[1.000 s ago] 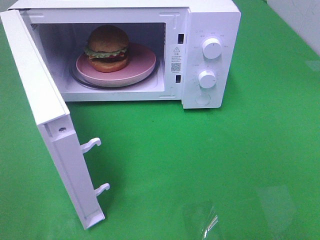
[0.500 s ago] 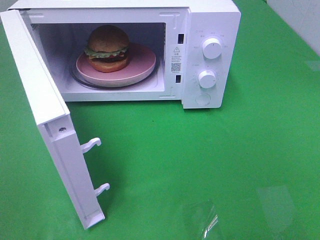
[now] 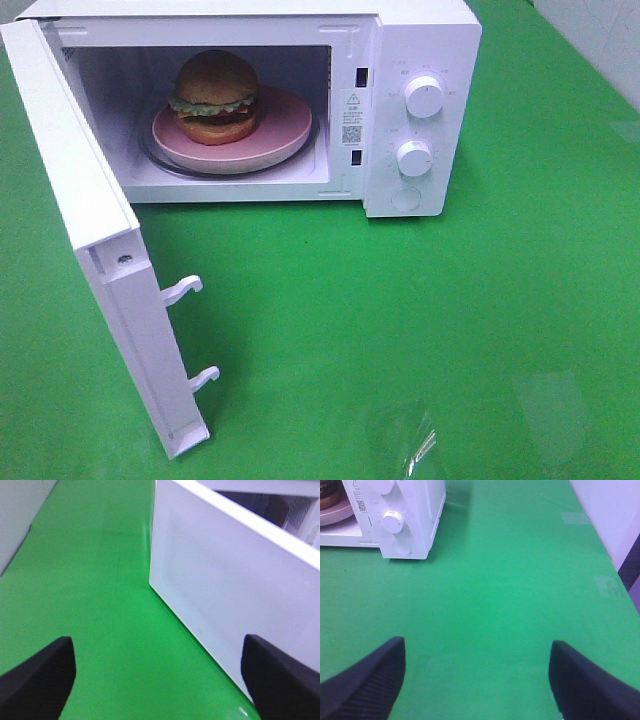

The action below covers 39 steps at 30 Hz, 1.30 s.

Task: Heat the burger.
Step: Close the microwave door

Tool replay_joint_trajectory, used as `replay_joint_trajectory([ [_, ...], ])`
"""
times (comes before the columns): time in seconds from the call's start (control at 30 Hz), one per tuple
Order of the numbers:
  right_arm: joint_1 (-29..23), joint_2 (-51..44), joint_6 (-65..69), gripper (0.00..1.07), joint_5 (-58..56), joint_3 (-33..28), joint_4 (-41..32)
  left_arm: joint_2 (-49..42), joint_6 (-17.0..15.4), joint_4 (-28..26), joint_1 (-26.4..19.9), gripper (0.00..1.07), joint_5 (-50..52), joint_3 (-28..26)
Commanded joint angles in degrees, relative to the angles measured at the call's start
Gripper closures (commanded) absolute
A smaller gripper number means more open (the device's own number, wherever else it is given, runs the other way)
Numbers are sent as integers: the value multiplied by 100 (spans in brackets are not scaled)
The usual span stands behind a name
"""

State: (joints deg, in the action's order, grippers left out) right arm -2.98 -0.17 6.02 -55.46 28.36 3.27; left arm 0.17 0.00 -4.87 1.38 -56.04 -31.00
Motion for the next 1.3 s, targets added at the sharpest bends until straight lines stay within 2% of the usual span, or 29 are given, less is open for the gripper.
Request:
replay_joint_trajectory([
  [0.03,29,-155,-57,31,57,-23,-29,132,0,-11,11,39,636,-52],
  [0.07,29,-155,-57,31,57,-23,-29,132,0,-11,11,39,636,-52],
  [0.1,29,-155,-57,31,57,-23,-29,344,0,-6,11,47,802,-52],
  [0.2,29,-155,-57,31,57,-23,-29,481,0,-6,11,51,882,-52],
  [0.23,29,-155,-57,31,57,-23,-29,762,0,-6,11,59,1060,-52],
  [0.27,29,-155,-57,31,57,-23,-29,762,0,-6,11,59,1060,-52],
  [0.33,29,-155,-57,31,57,-23,-29,1381,0,-11,11,80,1547,-52],
  [0.37,29,-155,-57,31,57,-23,-29,1381,0,-11,11,80,1547,-52],
  [0.4,29,-155,-57,31,57,-23,-29,1541,0,-11,11,87,1707,-52],
  [0.43,29,-155,-57,31,57,-23,-29,1541,0,-11,11,87,1707,-52],
  [0.47,29,-155,-57,31,57,-23,-29,1851,0,-11,11,103,1925,-52],
  [0.57,29,-155,-57,31,57,-23,-29,2097,0,-11,11,107,2206,-29],
  [0.63,29,-155,-57,31,57,-23,-29,2487,0,-11,11,107,3071,155],
  [0.73,29,-155,-57,31,57,-23,-29,2641,0,-11,11,107,3541,292],
  [0.77,29,-155,-57,31,57,-23,-29,2802,0,-11,11,107,4114,464],
  [0.87,29,-155,-57,31,57,-23,-29,2939,0,-17,11,107,4652,647],
  [0.93,29,-155,-57,31,57,-23,-29,3146,0,-46,11,107,5604,974],
  [1.03,29,-155,-57,31,57,-23,-29,3300,0,-46,11,107,6113,1209],
  [1.07,29,-155,-57,31,57,-23,-29,3489,0,-40,11,107,6715,1450],
  [1.1,29,-155,-57,31,57,-23,-29,3489,0,-40,11,107,6715,1450],
  [1.13,29,-155,-57,31,57,-23,-29,3696,0,-29,11,107,7259,1644],
  [1.3,29,-155,-57,31,57,-23,-29,4418,-46,80,11,107,7981,1874],
])
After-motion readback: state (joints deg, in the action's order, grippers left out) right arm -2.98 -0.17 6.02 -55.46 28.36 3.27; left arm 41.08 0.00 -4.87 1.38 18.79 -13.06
